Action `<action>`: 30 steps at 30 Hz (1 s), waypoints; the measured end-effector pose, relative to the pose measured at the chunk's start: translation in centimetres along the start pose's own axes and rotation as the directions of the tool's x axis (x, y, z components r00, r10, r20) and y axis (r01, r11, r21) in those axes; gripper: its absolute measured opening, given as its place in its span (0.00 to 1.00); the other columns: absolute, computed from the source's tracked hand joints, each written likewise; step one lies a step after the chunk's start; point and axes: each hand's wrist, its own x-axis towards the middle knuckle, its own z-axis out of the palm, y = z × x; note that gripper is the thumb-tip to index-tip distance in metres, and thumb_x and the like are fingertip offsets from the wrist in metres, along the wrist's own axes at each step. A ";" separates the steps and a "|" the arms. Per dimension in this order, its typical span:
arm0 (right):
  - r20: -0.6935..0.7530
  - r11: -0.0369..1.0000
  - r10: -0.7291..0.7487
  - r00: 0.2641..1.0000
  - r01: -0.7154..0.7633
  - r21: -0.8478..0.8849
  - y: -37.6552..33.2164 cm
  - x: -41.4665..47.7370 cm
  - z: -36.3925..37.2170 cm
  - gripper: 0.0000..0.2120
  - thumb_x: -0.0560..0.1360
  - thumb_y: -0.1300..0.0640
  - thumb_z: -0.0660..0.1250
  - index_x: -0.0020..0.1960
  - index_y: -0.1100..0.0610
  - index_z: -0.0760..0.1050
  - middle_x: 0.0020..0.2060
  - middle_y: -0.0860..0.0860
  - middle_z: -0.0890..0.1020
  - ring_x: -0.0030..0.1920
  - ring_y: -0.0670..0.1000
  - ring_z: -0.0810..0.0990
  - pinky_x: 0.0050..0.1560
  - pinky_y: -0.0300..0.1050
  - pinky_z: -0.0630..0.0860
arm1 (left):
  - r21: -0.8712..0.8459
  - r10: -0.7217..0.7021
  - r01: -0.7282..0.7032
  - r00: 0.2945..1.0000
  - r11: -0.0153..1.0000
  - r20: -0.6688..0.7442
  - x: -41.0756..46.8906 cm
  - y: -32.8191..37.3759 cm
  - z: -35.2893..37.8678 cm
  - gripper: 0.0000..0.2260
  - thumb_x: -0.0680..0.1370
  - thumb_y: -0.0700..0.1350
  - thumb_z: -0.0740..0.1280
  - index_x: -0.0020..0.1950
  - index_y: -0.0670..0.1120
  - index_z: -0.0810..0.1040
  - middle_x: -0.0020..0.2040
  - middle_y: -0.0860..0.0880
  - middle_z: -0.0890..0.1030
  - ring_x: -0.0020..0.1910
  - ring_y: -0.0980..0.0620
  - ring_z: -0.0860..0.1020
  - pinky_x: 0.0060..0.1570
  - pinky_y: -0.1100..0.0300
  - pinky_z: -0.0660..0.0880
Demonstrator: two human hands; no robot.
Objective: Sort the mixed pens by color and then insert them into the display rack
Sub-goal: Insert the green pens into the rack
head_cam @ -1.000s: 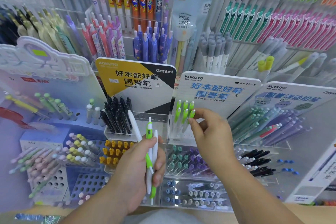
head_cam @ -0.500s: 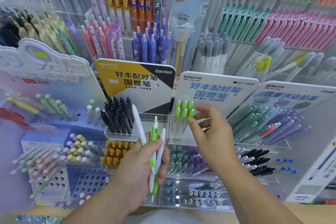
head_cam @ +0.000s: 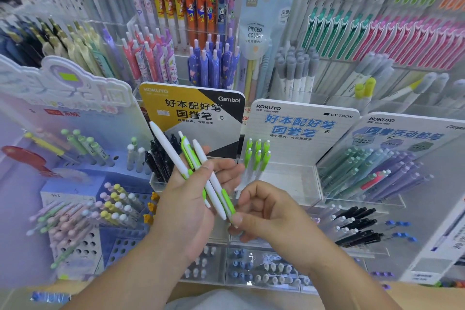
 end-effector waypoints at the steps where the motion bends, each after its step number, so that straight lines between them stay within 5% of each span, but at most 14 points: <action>1: -0.012 1.000 -0.005 1.000 0.005 -0.017 0.1 0.0 0.1 0.11 0.72 0.65 0.74 0.49 0.60 0.73 0.39 0.57 0.82 0.40 0.56 0.83 0.41 0.47 0.79 | -0.010 -0.011 0.011 1.000 1.000 -0.009 -0.1 -0.2 0.1 0.22 0.83 0.38 0.57 0.38 0.52 0.85 0.45 0.40 0.85 0.52 0.40 0.85 0.54 0.46 0.78; 5: -0.077 1.000 -0.017 0.997 0.015 -0.016 0.0 -0.3 0.1 0.08 0.73 0.67 0.74 0.49 0.62 0.78 0.37 0.57 0.81 0.35 0.54 0.81 0.36 0.43 0.77 | -0.033 -0.044 0.042 0.996 0.999 -0.073 -0.1 -0.8 -0.5 0.09 0.83 0.39 0.59 0.60 0.44 0.76 0.51 0.37 0.85 0.51 0.40 0.85 0.52 0.41 0.79; 9: -0.191 0.999 -0.001 0.982 0.008 0.038 -0.2 -0.6 -0.4 0.06 0.73 0.68 0.72 0.46 0.59 0.82 0.35 0.54 0.83 0.33 0.50 0.80 0.33 0.38 0.75 | 0.049 -0.052 0.057 0.994 0.997 -0.101 -0.1 -1.0 -1.3 0.05 0.82 0.39 0.61 0.56 0.42 0.74 0.41 0.39 0.83 0.39 0.43 0.85 0.34 0.49 0.82; 14: -0.212 0.981 0.055 0.976 -0.013 0.193 0.6 -0.7 -0.3 0.07 0.66 0.66 0.77 0.43 0.59 0.84 0.33 0.54 0.81 0.31 0.50 0.77 0.33 0.40 0.74 | 0.073 -0.098 0.106 0.990 0.992 -0.105 -0.3 -1.1 -1.5 0.05 0.82 0.40 0.62 0.56 0.43 0.76 0.43 0.39 0.84 0.36 0.47 0.84 0.27 0.56 0.78; 18: -0.298 0.908 0.031 0.954 0.098 0.406 0.2 -1.1 -1.3 0.08 0.61 0.68 0.73 0.39 0.59 0.84 0.27 0.53 0.75 0.27 0.48 0.71 0.30 0.40 0.71 | 0.124 -0.177 0.182 0.983 0.976 -0.050 -0.5 -1.6 -1.6 0.11 0.81 0.43 0.63 0.60 0.38 0.74 0.43 0.40 0.85 0.28 0.48 0.78 0.22 0.59 0.72; 22: -0.442 0.821 -0.022 0.897 0.268 0.504 -0.9 -1.4 -3.2 0.07 0.66 0.67 0.72 0.43 0.60 0.83 0.31 0.53 0.78 0.31 0.47 0.76 0.32 0.37 0.76 | 0.115 -0.236 0.240 0.971 0.964 -0.048 -0.6 -2.3 -2.6 0.14 0.79 0.46 0.65 0.61 0.40 0.75 0.35 0.41 0.78 0.22 0.50 0.68 0.21 0.62 0.62; 24: -0.524 0.854 -0.069 0.849 0.322 0.409 -1.5 -1.4 -4.0 0.05 0.69 0.64 0.70 0.45 0.60 0.82 0.37 0.53 0.83 0.35 0.48 0.80 0.36 0.37 0.78 | 0.116 -0.259 0.262 0.965 0.958 -0.045 -0.7 -2.6 -3.3 0.13 0.79 0.47 0.65 0.60 0.42 0.75 0.31 0.45 0.72 0.22 0.52 0.64 0.21 0.63 0.59; 27: -0.622 0.952 -0.234 0.747 0.307 0.010 -2.2 -1.3 -4.4 0.03 0.74 0.65 0.71 0.44 0.59 0.83 0.47 0.49 0.86 0.39 0.49 0.83 0.41 0.39 0.80 | 0.185 -0.294 0.292 0.956 0.938 -0.017 -0.8 -2.9 -4.3 0.11 0.76 0.50 0.68 0.49 0.43 0.73 0.28 0.49 0.64 0.22 0.54 0.59 0.20 0.64 0.57; 30: -0.589 0.928 -0.370 0.718 0.263 -0.264 -2.6 -0.8 -3.9 0.04 0.75 0.64 0.71 0.49 0.57 0.83 0.42 0.49 0.86 0.41 0.49 0.85 0.44 0.44 0.82 | 0.208 -0.322 0.318 0.946 0.925 -0.014 -1.1 -2.9 -4.7 0.13 0.76 0.51 0.69 0.47 0.44 0.70 0.28 0.50 0.63 0.22 0.54 0.58 0.19 0.65 0.56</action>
